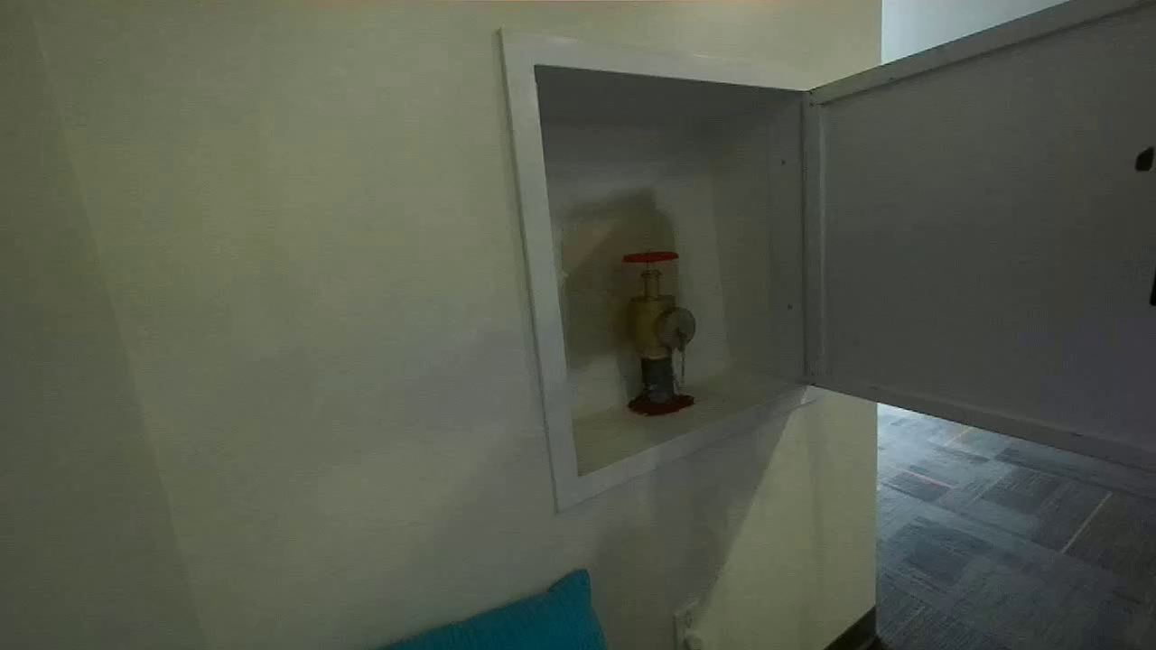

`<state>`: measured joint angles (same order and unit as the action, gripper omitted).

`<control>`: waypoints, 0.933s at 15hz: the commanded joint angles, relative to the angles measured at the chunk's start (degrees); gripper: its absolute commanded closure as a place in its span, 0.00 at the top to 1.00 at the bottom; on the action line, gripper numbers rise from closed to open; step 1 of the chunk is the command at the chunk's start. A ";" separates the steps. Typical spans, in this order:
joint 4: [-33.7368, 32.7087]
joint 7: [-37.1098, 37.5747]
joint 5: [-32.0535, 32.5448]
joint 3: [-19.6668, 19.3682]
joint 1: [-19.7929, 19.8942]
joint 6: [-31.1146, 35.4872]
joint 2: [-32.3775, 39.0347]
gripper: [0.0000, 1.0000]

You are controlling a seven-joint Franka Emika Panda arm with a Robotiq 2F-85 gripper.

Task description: Close the door

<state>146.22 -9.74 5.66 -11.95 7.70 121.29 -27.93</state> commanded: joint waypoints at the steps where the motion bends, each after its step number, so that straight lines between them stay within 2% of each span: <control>1: -0.08 -0.23 -0.28 0.48 0.51 -0.10 0.06 1.00; 11: -0.08 -0.23 -0.28 0.48 0.52 -0.10 0.06 1.00; 14: 1.48 -0.25 1.00 0.32 1.83 -2.98 -3.08 1.00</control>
<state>146.26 -9.74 5.74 -11.92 7.92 120.86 -28.01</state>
